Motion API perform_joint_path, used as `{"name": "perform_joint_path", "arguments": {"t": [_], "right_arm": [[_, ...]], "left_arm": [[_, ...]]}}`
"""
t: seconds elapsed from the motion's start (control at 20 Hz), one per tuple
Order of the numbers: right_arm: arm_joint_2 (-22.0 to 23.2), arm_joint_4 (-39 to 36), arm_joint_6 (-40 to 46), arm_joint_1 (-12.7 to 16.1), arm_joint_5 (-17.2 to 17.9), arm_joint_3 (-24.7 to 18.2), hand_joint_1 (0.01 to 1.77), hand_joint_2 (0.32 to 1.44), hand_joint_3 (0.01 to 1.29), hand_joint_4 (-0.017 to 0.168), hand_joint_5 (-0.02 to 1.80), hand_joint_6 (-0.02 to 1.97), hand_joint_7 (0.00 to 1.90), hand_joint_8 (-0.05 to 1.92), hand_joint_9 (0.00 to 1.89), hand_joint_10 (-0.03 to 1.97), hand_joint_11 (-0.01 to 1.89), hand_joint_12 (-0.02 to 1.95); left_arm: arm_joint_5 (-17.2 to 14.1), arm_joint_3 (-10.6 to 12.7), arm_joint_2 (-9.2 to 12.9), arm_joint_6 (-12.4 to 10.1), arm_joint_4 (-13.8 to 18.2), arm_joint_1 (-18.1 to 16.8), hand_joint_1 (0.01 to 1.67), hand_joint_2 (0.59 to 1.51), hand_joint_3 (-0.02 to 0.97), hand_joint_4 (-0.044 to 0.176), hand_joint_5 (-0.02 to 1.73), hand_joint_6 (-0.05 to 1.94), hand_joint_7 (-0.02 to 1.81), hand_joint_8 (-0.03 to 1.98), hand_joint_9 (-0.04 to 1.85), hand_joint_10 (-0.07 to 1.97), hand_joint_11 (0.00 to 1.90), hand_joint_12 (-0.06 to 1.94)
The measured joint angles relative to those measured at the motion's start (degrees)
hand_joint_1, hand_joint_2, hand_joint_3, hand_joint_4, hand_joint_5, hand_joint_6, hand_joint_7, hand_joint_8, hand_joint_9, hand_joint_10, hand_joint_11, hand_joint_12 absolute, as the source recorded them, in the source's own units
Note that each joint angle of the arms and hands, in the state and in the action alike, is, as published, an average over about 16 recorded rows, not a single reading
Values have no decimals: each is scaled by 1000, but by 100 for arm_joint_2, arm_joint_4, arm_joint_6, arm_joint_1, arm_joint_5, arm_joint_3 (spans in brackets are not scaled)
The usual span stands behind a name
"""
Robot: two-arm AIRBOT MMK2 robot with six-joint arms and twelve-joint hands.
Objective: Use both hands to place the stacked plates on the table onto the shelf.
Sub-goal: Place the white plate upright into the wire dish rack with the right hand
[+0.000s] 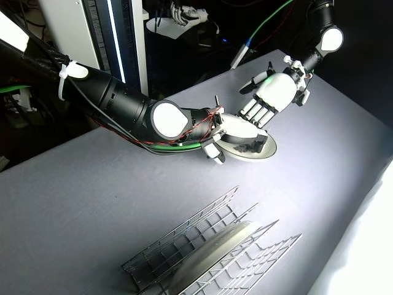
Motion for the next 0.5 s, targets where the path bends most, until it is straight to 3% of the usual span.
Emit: {"name": "perform_joint_path", "arguments": {"t": [0.25,0.5], "right_arm": [[38,94,-7,2,44,-31,1262,964,14,-7,709,231,840,134,925,488,729,998],[223,298,-7,15,65,-166,1271,940,13,-6,790,343,972,274,1082,730,954,893]], "left_arm": [[-13,-7,110,-94,3,-157,13,1151,8,-8,-6,-21,19,7,21,7,15,3],[-29,-81,368,-285,36,-513,13,1155,8,-4,6,-4,18,7,21,7,14,4]]}}
